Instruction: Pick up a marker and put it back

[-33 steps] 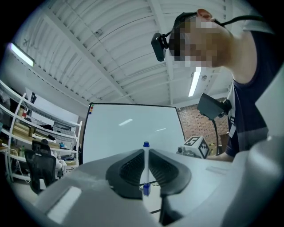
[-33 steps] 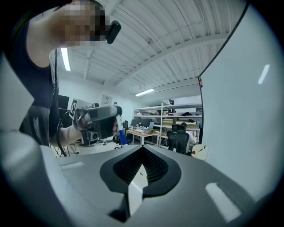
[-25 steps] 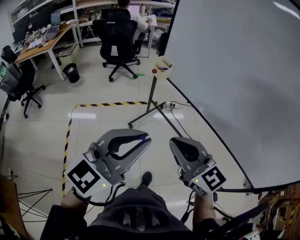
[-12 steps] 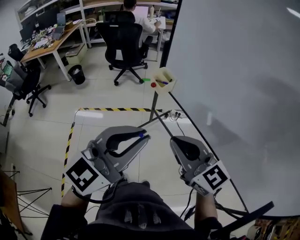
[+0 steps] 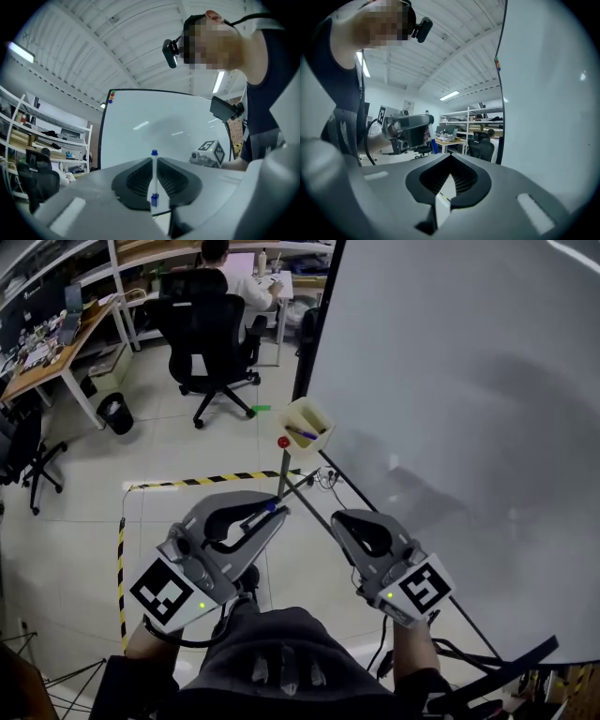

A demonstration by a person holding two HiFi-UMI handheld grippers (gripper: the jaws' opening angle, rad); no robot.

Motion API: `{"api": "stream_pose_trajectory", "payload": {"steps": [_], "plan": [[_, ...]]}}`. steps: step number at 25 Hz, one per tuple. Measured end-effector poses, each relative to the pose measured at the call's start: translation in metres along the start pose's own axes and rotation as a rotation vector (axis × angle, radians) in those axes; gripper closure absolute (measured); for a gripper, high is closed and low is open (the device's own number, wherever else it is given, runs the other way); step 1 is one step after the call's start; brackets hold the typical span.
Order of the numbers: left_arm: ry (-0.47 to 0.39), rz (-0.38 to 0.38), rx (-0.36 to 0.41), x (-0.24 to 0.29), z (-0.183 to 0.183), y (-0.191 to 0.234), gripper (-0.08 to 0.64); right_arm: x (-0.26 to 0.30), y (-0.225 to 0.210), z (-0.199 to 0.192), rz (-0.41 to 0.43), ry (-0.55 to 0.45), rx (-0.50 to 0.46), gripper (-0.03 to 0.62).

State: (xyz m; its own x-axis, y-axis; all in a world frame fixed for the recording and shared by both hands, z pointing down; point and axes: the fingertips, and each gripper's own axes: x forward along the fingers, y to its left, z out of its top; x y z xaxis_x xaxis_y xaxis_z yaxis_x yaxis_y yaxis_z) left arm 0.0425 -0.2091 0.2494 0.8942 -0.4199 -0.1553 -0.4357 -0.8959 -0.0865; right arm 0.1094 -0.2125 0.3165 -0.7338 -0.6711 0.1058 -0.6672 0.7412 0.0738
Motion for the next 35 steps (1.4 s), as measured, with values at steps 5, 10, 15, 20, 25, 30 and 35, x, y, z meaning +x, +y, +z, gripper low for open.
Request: {"api": "stream_pose_trajectory", "payload": {"steps": [5, 10, 15, 20, 25, 30, 35], "plan": [[0.010, -0.063, -0.016, 0.014, -0.013, 0.074, 0.523, 0.062, -0.035, 0.006, -0.062, 0.020, 0.013, 0.591], [0.012, -0.153, -0.032, 0.026, -0.024, 0.131, 0.523, 0.108, -0.058, 0.008, -0.143, 0.040, 0.034, 0.591], [-0.007, -0.199, -0.063, 0.040, -0.035, 0.158, 0.523, 0.131, -0.070, 0.005, -0.167, 0.066, 0.035, 0.591], [-0.003, -0.199, -0.036, 0.063, -0.045, 0.175, 0.523, 0.141, -0.085, 0.003, -0.171, 0.072, 0.042, 0.591], [0.020, -0.154, 0.006, 0.086, -0.067, 0.185, 0.523, 0.143, -0.102, -0.006, -0.142, 0.069, 0.049, 0.591], [0.098, -0.075, -0.040, 0.110, -0.114, 0.202, 0.523, 0.138, -0.117, -0.009, -0.123, 0.065, 0.066, 0.591], [0.158, -0.035, -0.092, 0.131, -0.164, 0.215, 0.523, 0.133, -0.127, -0.015, -0.103, 0.079, 0.082, 0.591]]}}
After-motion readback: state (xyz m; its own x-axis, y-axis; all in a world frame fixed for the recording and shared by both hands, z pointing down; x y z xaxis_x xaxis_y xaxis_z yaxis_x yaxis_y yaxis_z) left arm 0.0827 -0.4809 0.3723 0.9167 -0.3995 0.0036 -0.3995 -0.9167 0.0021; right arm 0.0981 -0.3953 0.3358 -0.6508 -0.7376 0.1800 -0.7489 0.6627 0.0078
